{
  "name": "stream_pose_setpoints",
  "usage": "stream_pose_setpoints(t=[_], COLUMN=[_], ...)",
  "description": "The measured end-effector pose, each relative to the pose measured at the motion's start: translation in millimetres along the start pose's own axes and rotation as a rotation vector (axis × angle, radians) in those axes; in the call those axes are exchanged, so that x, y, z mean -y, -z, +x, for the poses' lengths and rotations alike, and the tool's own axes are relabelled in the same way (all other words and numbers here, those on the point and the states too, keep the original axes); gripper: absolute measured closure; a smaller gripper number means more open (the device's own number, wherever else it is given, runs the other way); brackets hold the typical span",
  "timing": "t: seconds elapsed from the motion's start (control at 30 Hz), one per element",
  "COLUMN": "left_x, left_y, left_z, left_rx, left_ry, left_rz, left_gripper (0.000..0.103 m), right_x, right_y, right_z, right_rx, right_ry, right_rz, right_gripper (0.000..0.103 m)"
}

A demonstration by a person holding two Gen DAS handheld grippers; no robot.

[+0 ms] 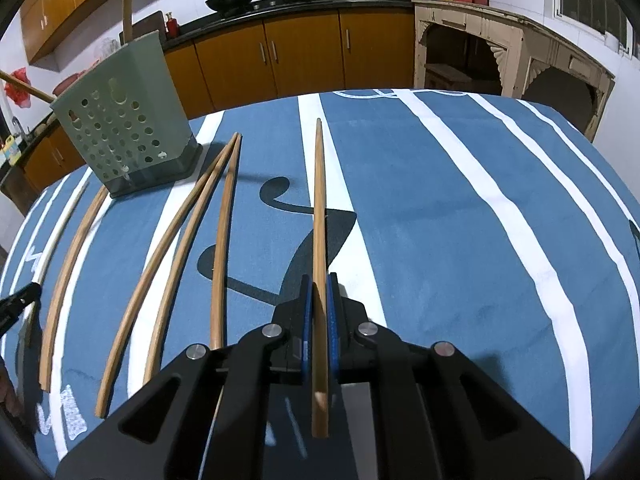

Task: Organize utensils
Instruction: 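Close the left gripper on a loose chopstick while the right gripper grasps another, then raise both held chopsticks upright and carry them above the green holder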

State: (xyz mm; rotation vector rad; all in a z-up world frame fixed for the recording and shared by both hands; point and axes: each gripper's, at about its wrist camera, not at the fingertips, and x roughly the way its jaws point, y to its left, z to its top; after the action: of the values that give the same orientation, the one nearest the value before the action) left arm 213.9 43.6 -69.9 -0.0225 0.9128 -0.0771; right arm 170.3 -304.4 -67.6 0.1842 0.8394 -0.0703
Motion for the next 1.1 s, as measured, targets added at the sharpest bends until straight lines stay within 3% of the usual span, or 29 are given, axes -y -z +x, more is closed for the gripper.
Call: stream_pose_setpoints(t=[0.2,0.7,1.1], left_x=[-5.6,-11.1,-4.9], left_y=[-4.8,-40.5,-56.4], left_z=[-20.3,-102.3,-125.9], left_rx=[0.040,0.307,0.377], left_ry=[0.006,0.057,0.083], left_rz=[-0.005,-0.030,-0.036], left_gripper=[0.095,0.095,0.095], right_x=[5.7,7.0,3.8], right_y=[-6.9,-34.7,-50.5], right_z=[-26.7,-73.1,-91.9], right_rx=[0.064,0.242,0.313], right_ry=[-0.010,-0.032,-0.055], right_rz=[0.015,0.026,0.030], right_gripper=[0.095,0.095,0.095])
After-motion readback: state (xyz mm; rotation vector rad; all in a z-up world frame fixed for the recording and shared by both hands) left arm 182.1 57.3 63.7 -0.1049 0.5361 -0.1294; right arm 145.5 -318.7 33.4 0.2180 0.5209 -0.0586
